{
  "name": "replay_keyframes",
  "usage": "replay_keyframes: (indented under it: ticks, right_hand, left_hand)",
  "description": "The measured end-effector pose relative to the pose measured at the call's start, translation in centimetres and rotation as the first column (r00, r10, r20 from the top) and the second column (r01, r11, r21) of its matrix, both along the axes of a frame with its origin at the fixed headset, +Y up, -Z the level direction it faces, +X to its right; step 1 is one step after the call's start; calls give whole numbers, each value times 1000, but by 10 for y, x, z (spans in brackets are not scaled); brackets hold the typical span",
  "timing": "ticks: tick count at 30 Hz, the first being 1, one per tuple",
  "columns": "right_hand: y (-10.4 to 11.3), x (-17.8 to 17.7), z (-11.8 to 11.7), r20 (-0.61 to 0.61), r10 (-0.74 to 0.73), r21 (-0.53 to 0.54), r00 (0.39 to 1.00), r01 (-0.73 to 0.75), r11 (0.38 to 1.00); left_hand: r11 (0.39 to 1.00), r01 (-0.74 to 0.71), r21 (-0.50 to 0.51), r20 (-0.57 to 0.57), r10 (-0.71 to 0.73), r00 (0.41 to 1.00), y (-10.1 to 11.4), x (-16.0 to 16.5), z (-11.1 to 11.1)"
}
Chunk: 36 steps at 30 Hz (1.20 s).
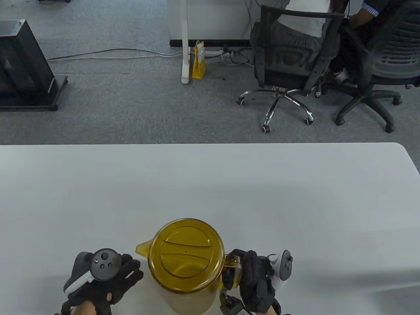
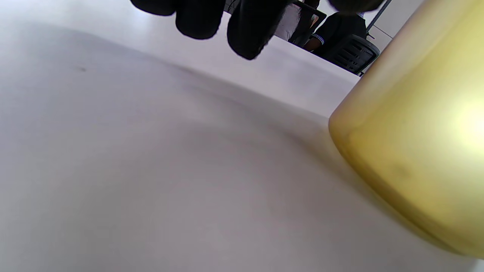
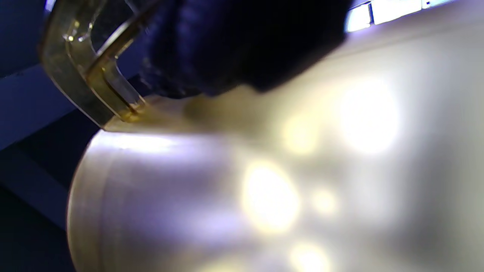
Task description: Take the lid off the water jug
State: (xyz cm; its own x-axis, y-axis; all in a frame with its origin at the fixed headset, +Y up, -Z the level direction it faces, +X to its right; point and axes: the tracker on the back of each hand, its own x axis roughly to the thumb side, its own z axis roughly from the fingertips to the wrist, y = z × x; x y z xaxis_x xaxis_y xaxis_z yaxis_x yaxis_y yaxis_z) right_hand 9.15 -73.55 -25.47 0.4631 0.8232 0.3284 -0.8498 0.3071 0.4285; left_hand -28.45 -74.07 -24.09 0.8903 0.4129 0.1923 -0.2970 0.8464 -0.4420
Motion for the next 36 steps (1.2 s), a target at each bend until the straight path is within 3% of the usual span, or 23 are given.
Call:
replay_keyframes:
  ticks: [2,15,21,24,28,33,36]
  right_hand:
    - [0,-2,1,-2,51,29,999,-51,998]
    - [-1,-4,-5,-72,23,-10,997,-24,1000]
    - [0,-5,-5,-90,25,-12,996,-27,1000]
    - [0,-5,-5,-70,26,-3,997,-26,1000]
    - [0,-5,-5,-83,26,-7,996,-26,1000]
    - [0,-5,-5,-80,25,-12,996,-26,1000]
    - [0,-5,-5,-80,29,-11,996,-30,999]
  left_hand:
    - [1000,8,4,-2,-8,1000,0,0,0]
    - [993,-62,100,49,58,997,6,1,-2]
    - [987,-120,108,17,118,993,16,-8,-2]
    - [965,-241,102,42,238,970,49,-15,2]
    - [845,-415,336,42,427,903,96,-28,12]
    - [808,-505,303,68,510,857,133,-39,15]
    - [762,-540,358,132,531,837,161,-35,19]
